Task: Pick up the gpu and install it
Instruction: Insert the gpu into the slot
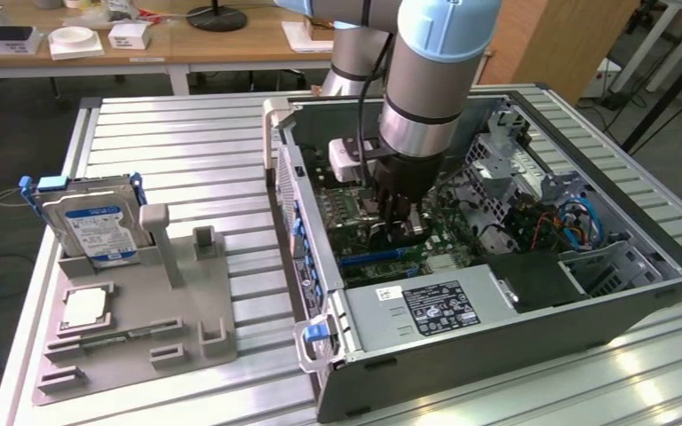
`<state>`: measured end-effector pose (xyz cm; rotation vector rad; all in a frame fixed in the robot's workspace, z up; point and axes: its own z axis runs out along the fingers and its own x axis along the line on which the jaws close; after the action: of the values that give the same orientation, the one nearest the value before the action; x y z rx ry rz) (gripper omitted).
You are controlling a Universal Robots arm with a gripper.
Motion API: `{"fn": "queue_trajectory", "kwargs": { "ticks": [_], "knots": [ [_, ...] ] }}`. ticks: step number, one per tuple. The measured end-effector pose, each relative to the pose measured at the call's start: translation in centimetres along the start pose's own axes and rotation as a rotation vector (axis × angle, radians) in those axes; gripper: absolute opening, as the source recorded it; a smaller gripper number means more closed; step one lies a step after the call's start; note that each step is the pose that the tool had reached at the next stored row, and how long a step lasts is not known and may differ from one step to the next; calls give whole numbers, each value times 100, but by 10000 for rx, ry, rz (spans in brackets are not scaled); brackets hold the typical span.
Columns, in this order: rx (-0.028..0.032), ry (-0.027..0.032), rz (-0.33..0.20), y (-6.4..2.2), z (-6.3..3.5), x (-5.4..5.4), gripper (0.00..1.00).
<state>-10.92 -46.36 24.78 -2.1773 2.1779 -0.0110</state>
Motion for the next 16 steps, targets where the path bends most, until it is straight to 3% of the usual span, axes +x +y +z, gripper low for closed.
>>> {"fn": "queue_trajectory", "kwargs": {
  "ticks": [16],
  "knots": [
    [59,1,-3,35,26,1,28]
  ]
}}
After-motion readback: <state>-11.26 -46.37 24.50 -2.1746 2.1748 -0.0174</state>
